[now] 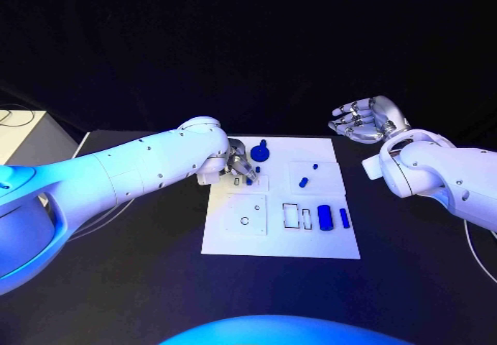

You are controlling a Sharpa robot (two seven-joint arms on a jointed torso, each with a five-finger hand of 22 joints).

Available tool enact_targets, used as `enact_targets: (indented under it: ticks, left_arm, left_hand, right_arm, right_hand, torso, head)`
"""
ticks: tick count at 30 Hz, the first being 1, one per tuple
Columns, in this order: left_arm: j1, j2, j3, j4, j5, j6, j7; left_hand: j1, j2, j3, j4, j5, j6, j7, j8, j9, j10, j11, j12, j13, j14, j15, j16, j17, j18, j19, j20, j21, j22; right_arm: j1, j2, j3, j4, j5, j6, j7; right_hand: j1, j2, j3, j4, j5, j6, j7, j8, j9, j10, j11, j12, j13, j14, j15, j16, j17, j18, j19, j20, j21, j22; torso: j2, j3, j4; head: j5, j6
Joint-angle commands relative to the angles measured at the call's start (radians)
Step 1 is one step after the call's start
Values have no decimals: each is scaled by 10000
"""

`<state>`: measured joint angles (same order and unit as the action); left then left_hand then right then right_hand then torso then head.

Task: Assemble the parts on the task board

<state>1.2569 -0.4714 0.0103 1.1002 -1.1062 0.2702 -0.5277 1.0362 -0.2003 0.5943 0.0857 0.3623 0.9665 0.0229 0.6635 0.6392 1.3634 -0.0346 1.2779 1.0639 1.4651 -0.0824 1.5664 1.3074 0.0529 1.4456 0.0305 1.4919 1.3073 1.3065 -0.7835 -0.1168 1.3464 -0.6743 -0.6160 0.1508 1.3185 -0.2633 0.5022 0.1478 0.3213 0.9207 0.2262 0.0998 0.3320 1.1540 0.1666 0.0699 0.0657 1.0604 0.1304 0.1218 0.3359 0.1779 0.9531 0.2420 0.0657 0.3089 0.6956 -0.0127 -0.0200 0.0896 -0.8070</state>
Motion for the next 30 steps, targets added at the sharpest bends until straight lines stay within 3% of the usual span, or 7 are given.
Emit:
enact_targets:
  ticks: [1, 7, 14, 15, 17, 20, 30]
  left_arm:
    - [-47, 2, -29, 43, -11, 151, 84]
    - [-52, -30, -8, 75, -14, -8, 96]
    - [-54, -96, 21, 158, -24, -139, 97]
    - [-54, -107, 26, 178, -24, -149, 99]
    - [-55, -128, 33, 214, -24, -170, 100]
    - [-55, -166, 45, 264, -23, -199, 100]
    - [-54, -326, 199, 447, -14, -281, 103]
  left_hand:
    - [37, -36, -200, 111, -327, 92, 59, -57, -16, -9, -40, -18, 30, 1057, -64, 44, 2634, -83, 29, -57, -36, 638]
    - [-10, -89, -481, 381, -563, 153, 76, -117, -35, -12, -25, -21, 48, 1057, -55, 44, 2634, -82, 27, -53, -45, 633]
    - [-167, -170, -1116, 981, -686, 229, 90, -169, -28, 7, -11, 6, 119, 1057, -45, 44, 2634, -86, 46, -43, -43, 660]
    - [-149, -172, -1197, 1054, -758, 233, 88, -177, -25, 10, -12, 8, 128, 1057, -47, 44, 2634, -87, 49, -42, -42, 665]
    - [-77, -162, -1496, 1343, -1512, 258, 90, -200, -15, 21, -11, 18, 161, 1057, -41, 44, 2634, -89, 54, -38, -44, 673]
    - [14, -130, -1775, 1670, -1987, 276, 99, -227, -6, 22, -2, 12, 171, 1057, -35, 44, 2634, -90, 63, -33, -42, 687]
    - [192, -77, -2148, 2029, -2390, 298, 105, -258, 12, 32, 5, 12, 199, 1057, -29, 44, 2634, -92, 72, -28, -42, 705]
  right_arm:
    - [-3, -4, 3, 7, -11, 143, 183]
    - [-3, -6, 3, 0, 24, 110, 219]
    - [-3, -11, 2, -8, 35, 87, 227]
    - [-3, -12, 2, -9, 35, 86, 228]
    - [-4, -12, 2, -10, 36, 84, 228]
    - [-5, -12, 2, -13, 37, 85, 230]
    - [-8, -26, 2, -9, 38, 82, 236]
  right_hand:
    - [-70, -3, -51, 5, 68, 0, 42, -58, -13, -65, -19, -4, -11, -85, -6, -57, -25, 43, -72, 3, -35, -42]
    - [-111, 18, -92, 27, 14, 4, 55, -76, -21, -78, -4, -4, -12, -163, 23, -128, -88, 44, -144, 33, -33, -146]
    - [-119, 27, -100, 33, 9, 5, 56, -80, -23, -80, -1, -4, -12, -184, 30, -145, -104, 44, -162, 41, -34, -172]
    - [-120, 30, -101, 34, 10, 5, 56, -81, -24, -81, -1, -3, -12, -189, 32, -150, -108, 44, -167, 43, -34, -179]
    - [-120, 30, -101, 34, 10, 5, 56, -81, -24, -81, -1, -3, -12, -189, 32, -150, -108, 44, -167, 43, -34, -179]
    - [-122, 34, -105, 35, 14, 6, 57, -84, -25, -81, 0, -3, -12, -202, 36, -161, -118, 43, -179, 48, -34, -194]
    - [-124, 44, -109, 38, 23, 12, 56, -86, -26, -75, 1, 2, -11, -225, 44, -181, -136, 44, -200, 56, -34, -224]
  torso:
    - [5, 5, 2]
    - [5, 0, -2]
    - [0, -1, -5]
    - [4, -1, -3]
    - [4, -4, -3]
    - [0, -2, -4]
    - [13, -3, -2]
  head:
    - [8, -1]
    - [-2, 0]
    - [-11, 5]
    - [-12, 8]
    - [-13, 13]
    - [-20, 23]
    - [-32, 44]
